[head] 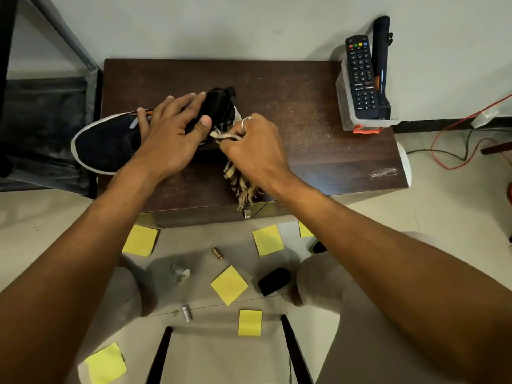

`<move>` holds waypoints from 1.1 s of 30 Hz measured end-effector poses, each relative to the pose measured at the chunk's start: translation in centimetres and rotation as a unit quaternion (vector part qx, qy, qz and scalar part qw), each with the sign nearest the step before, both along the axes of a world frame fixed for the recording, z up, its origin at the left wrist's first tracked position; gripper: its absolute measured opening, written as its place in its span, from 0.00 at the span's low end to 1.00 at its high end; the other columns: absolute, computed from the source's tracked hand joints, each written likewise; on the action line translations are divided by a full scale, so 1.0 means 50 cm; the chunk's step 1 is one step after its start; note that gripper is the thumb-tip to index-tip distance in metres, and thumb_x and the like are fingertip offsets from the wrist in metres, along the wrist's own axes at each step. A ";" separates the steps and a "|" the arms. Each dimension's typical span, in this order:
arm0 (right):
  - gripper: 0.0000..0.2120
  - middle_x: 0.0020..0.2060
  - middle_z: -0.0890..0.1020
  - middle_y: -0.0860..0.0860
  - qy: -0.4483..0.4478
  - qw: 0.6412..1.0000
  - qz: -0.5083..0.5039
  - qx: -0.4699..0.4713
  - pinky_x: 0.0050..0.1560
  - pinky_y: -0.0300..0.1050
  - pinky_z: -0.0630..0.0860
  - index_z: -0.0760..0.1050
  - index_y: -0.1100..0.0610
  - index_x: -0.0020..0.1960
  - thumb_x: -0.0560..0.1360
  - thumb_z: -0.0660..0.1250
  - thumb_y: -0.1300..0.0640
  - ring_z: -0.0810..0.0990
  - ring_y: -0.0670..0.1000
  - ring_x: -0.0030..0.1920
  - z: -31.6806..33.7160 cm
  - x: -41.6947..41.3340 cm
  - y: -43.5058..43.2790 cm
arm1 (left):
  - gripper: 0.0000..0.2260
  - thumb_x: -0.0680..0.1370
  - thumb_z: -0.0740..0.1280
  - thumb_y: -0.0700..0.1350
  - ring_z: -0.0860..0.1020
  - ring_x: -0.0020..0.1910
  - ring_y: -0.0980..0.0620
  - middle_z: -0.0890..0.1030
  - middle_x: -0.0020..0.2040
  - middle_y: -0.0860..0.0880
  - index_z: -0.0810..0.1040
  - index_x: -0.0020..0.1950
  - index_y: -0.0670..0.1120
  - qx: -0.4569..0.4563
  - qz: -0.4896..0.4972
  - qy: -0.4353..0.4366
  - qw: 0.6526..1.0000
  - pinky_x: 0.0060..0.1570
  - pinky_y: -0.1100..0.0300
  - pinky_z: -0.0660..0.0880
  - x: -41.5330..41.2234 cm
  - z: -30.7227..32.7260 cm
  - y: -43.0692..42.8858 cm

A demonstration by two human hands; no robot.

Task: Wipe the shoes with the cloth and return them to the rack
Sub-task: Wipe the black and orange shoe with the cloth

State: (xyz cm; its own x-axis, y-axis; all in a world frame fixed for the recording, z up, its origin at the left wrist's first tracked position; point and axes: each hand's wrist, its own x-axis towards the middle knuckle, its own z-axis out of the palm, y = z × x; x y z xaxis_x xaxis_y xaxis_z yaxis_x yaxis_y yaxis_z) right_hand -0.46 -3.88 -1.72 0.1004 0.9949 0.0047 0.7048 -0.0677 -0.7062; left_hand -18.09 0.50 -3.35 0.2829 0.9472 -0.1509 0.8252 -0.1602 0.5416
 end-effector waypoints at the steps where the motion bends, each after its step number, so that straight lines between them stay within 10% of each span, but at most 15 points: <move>1: 0.03 0.43 0.77 0.47 0.017 0.999 -0.026 0.019 0.41 0.41 0.78 0.82 0.53 0.40 0.72 0.74 0.56 0.77 0.44 0.41 0.000 0.005 0.002 | 0.25 0.85 0.49 0.64 0.48 0.82 0.49 0.58 0.82 0.56 0.56 0.82 0.61 -0.002 -0.002 -0.005 1.000 0.77 0.39 0.33 -0.002 0.001 0.002; 5: 0.11 0.46 0.73 0.49 0.096 0.989 -0.042 0.105 0.43 0.36 0.77 0.83 0.59 0.58 0.76 0.72 0.62 0.75 0.44 0.43 -0.010 0.005 0.011 | 0.26 0.84 0.49 0.64 0.48 0.82 0.48 0.58 0.82 0.56 0.56 0.82 0.61 -0.006 -0.006 -0.013 1.000 0.77 0.39 0.33 -0.005 0.002 0.003; 14: 0.07 0.40 0.71 0.42 -0.015 0.998 0.063 -0.011 0.39 0.31 0.66 0.86 0.52 0.49 0.72 0.74 0.55 0.73 0.41 0.41 -0.010 0.026 0.016 | 0.25 0.84 0.48 0.65 0.48 0.82 0.49 0.58 0.82 0.56 0.56 0.82 0.62 -0.009 -0.008 0.000 1.000 0.77 0.39 0.33 -0.004 0.005 -0.001; 20: 0.11 0.46 0.75 0.53 0.039 0.991 0.054 0.113 0.42 0.36 0.75 0.85 0.57 0.57 0.74 0.74 0.61 0.75 0.45 0.42 -0.019 0.016 0.004 | 0.43 0.70 0.54 0.80 0.49 0.82 0.51 0.56 0.82 0.58 0.55 0.81 0.62 -0.106 -0.091 -0.008 0.990 0.79 0.43 0.40 -0.057 0.049 0.036; 23: 0.14 0.48 0.75 0.54 0.038 0.992 0.056 0.110 0.46 0.42 0.79 0.82 0.59 0.62 0.76 0.72 0.63 0.76 0.48 0.44 -0.036 0.016 0.017 | 0.43 0.71 0.74 0.67 0.52 0.81 0.47 0.57 0.82 0.58 0.54 0.80 0.67 -0.139 -0.067 0.016 0.988 0.79 0.44 0.48 -0.074 0.075 0.029; 33: 0.15 0.51 0.78 0.50 0.175 0.983 -0.051 0.012 0.55 0.38 0.78 0.82 0.54 0.64 0.77 0.70 0.60 0.79 0.44 0.51 -0.033 -0.042 0.003 | 0.29 0.80 0.67 0.60 0.60 0.63 0.53 0.58 0.79 0.67 0.60 0.79 0.65 0.002 -0.026 -0.039 0.999 0.65 0.57 0.53 -0.064 0.002 -0.003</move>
State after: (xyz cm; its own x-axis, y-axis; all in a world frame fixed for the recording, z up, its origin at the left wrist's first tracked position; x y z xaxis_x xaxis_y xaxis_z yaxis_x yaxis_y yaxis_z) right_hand -2.57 -3.75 -3.36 0.1984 0.9798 -0.0248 0.4082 -0.1056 -0.9067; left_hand -21.29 0.37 -3.23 0.3426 0.9315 -0.1218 0.7711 -0.2047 0.6029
